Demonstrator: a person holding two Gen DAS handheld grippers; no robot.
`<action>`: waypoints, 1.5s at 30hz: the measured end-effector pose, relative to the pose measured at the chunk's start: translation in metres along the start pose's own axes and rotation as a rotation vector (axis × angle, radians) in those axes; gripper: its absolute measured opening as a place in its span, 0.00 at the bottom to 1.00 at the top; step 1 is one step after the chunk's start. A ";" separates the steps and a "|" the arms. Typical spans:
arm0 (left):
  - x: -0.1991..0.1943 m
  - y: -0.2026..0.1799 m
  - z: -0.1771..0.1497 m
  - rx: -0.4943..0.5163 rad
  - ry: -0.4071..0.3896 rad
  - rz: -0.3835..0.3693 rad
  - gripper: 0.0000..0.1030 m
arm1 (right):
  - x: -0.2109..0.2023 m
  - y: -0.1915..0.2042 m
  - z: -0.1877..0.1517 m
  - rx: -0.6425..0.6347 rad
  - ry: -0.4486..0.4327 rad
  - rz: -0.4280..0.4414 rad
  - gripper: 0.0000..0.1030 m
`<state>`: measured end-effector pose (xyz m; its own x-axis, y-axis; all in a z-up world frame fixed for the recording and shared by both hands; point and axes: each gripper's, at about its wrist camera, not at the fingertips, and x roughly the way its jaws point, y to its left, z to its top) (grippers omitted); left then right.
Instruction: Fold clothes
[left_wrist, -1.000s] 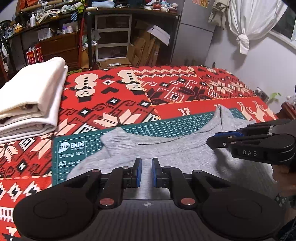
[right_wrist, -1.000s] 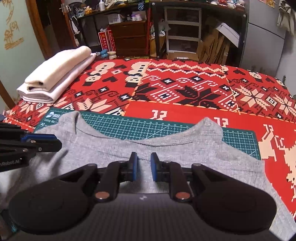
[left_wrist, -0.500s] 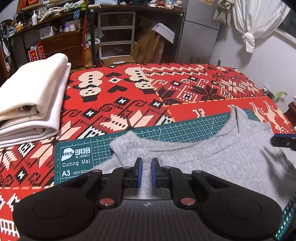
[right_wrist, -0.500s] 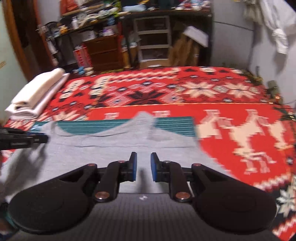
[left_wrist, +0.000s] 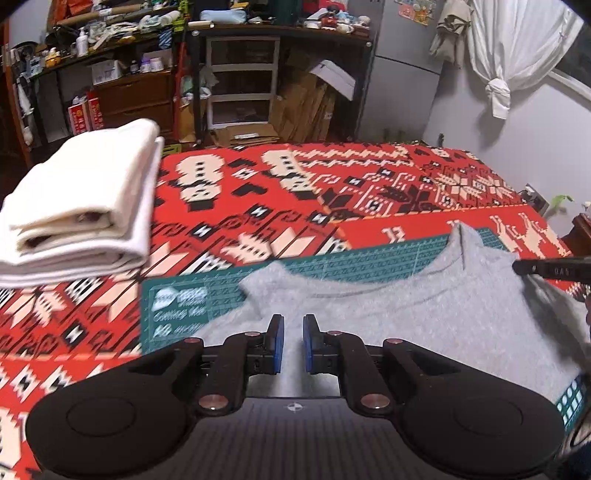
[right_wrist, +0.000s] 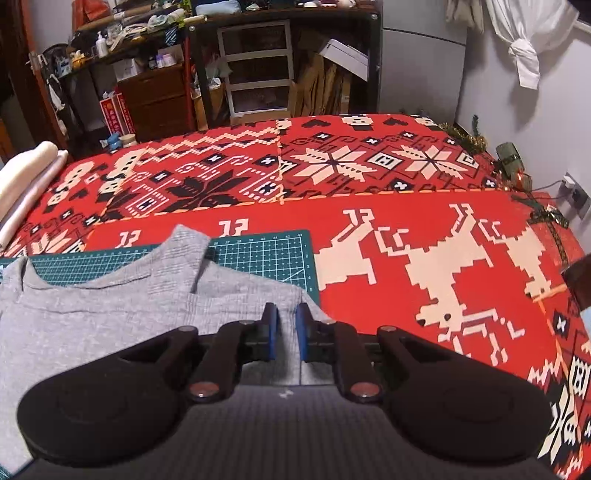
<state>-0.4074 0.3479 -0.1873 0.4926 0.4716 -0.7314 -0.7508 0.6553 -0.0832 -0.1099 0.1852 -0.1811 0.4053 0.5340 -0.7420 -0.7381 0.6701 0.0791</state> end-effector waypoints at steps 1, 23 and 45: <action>-0.003 0.004 -0.004 -0.009 0.003 0.009 0.10 | -0.002 0.000 0.001 0.001 -0.003 0.000 0.12; -0.010 0.045 -0.040 -0.079 0.039 0.081 0.15 | -0.020 -0.004 -0.027 -0.005 0.003 0.025 0.14; -0.013 0.067 -0.042 -0.009 0.033 0.127 0.02 | -0.047 -0.036 -0.027 0.074 -0.001 -0.011 0.21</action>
<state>-0.4823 0.3609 -0.2123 0.3786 0.5309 -0.7582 -0.8102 0.5861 0.0058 -0.1168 0.1228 -0.1670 0.4135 0.5270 -0.7425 -0.6916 0.7122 0.1204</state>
